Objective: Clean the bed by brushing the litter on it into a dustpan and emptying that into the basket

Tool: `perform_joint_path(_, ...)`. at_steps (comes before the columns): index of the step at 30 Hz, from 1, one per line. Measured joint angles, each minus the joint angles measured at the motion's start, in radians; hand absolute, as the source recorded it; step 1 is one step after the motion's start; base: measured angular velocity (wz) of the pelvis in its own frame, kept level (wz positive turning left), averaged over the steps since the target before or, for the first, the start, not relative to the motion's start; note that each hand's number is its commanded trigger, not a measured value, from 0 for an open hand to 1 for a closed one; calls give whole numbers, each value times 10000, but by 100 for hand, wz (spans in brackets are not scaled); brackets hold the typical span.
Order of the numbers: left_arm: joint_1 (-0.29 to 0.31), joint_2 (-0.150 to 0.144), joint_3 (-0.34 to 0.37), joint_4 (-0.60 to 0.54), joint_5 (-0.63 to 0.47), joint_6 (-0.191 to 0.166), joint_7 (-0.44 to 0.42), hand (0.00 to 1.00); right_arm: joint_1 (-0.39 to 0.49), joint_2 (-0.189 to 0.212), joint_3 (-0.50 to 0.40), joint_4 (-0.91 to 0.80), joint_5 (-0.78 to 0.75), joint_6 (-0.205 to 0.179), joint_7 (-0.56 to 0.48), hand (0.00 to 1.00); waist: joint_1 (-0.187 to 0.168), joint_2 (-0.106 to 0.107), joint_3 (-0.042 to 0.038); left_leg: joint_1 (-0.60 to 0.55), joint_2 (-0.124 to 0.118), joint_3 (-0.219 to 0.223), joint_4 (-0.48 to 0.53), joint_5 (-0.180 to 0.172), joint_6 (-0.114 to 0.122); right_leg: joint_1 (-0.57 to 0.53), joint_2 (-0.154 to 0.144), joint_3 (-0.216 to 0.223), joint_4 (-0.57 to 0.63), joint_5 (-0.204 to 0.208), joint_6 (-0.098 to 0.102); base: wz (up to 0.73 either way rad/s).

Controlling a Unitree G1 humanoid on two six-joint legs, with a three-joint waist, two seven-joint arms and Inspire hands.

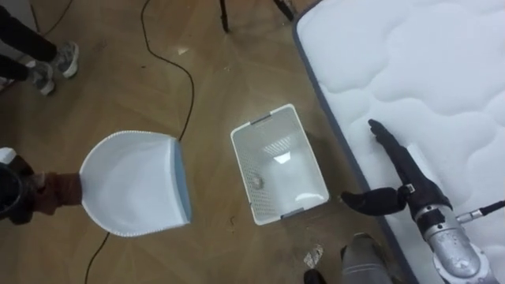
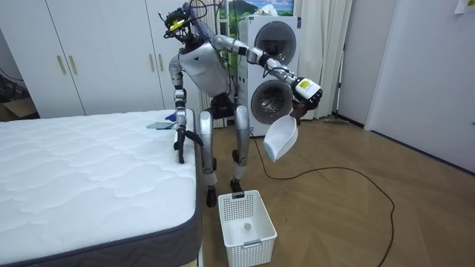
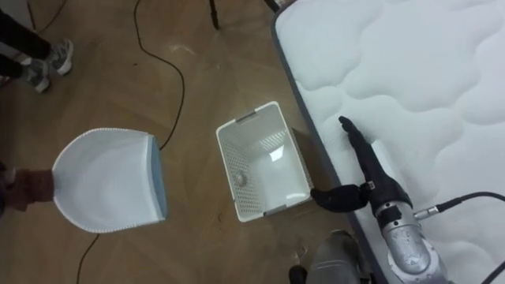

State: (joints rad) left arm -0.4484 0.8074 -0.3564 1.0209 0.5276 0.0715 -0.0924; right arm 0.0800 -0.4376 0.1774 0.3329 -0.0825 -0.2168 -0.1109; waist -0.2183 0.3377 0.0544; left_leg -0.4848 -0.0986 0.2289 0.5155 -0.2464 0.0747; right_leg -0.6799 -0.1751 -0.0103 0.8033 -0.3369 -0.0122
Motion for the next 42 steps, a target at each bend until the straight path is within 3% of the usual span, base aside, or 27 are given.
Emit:
perform_joint_path(4, -80, 24, -19, 67, 202, 58, -17, 100, 30, -6, 9, -99, -1, 1, 52, 0, -12, -48, 30, -59, 181, 429, 144, -2, 0, -87, 14, -20, 160, -90, -104, 5)
perform_joint_path(18, -124, 94, -17, 645, 152, 72, -90, 100, 53, -154, -1, -197, 401, 9, 386, 0, 5, -144, 25, -304, 393, 450, 366, -74, -130, -201, 30, -293, 336, -157, -259, 4)
perform_joint_path(21, -128, 93, -40, 514, 144, 98, -83, 100, 76, -267, 171, -122, 829, 1, 379, 0, -35, -301, 8, -277, 398, 452, 406, -76, -127, -143, -37, -402, 320, -127, -303, 2)
perform_joint_path(24, -118, 30, -65, -386, 133, 118, -12, 100, 54, -359, 347, 126, 1117, -34, 357, 0, -42, -593, 111, -266, 488, 441, 547, -77, -119, 34, -67, -640, 220, -121, -323, 15)
perform_joint_path(27, -17, -295, -143, -1647, 141, 82, 32, 100, 22, -346, 435, 491, 1144, -110, 350, 0, -1, -982, 90, -287, 535, 296, 573, -77, -117, 185, -55, -839, 90, -113, -326, 19)
perform_joint_path(29, 298, -882, -122, -2751, 282, 83, 82, 100, 220, -351, 417, 526, 1219, -117, 233, 0, 75, -1054, 86, -307, 664, 215, 603, -99, -84, 431, -44, -1178, -191, -60, -323, 17)
perform_joint_path(30, 455, -1023, -121, -3077, 295, 69, 136, 100, 245, -337, 431, 529, 1220, -105, 229, 0, 97, -1100, 88, -307, 689, 213, 624, -106, -73, 468, -37, -1222, -236, -55, -324, 11)
perform_joint_path(32, 991, -1600, -117, -4033, 279, -84, 196, 100, 428, -328, 510, 624, 1230, -127, 171, 0, 203, -1338, 35, -313, 700, 169, 642, -121, -56, 518, -37, -1290, -301, -57, -322, 6)
perform_joint_path(33, 1159, -1729, -117, -4252, 270, -112, 198, 100, 455, -317, 531, 627, 1218, -131, 154, 0, 252, -1392, 8, -314, 702, 148, 642, -121, -56, 537, -35, -1310, -330, -55, -323, 0)
perform_joint_path(35, 2011, -2016, -38, -5113, 141, -350, 231, 100, 600, -131, 563, 786, 1221, -123, 115, 0, 385, -1709, -162, -284, 743, 96, 643, -121, -56, 604, 42, -1298, -454, -25, -348, -8)
perform_joint_path(36, 2223, -2058, 6, -5238, 109, -435, 233, 100, 623, -63, 561, 853, 1214, -114, 116, 0, 391, -1772, -197, -259, 767, 76, 651, -121, -56, 667, 75, -1314, -515, -23, -352, -11)
perform_joint_path(38, 2857, -2198, 34, -5701, 83, -613, 236, 100, 929, 132, 569, 945, 1243, -99, 19, 0, 763, -2021, -328, -69, 952, -56, 673, -154, -111, 1000, 380, -1274, -925, 128, -382, -24)
perform_joint_path(41, 3732, -2408, 602, -6423, 50, -896, 237, 100, 1122, 302, 554, 1394, 1664, -105, -44, 0, 1357, -2201, -410, 336, 1187, -345, 629, -283, -285, 1529, 798, -1136, -1545, 404, -434, -46)
perform_joint_path(42, 3887, -2464, 734, -6558, -28, -934, 238, 100, 1155, 330, 538, 1464, 1787, -106, -87, 0, 1371, -2205, -407, 427, 1189, -424, 618, -305, -289, 1656, 827, -1145, -1620, 414, -418, -18)
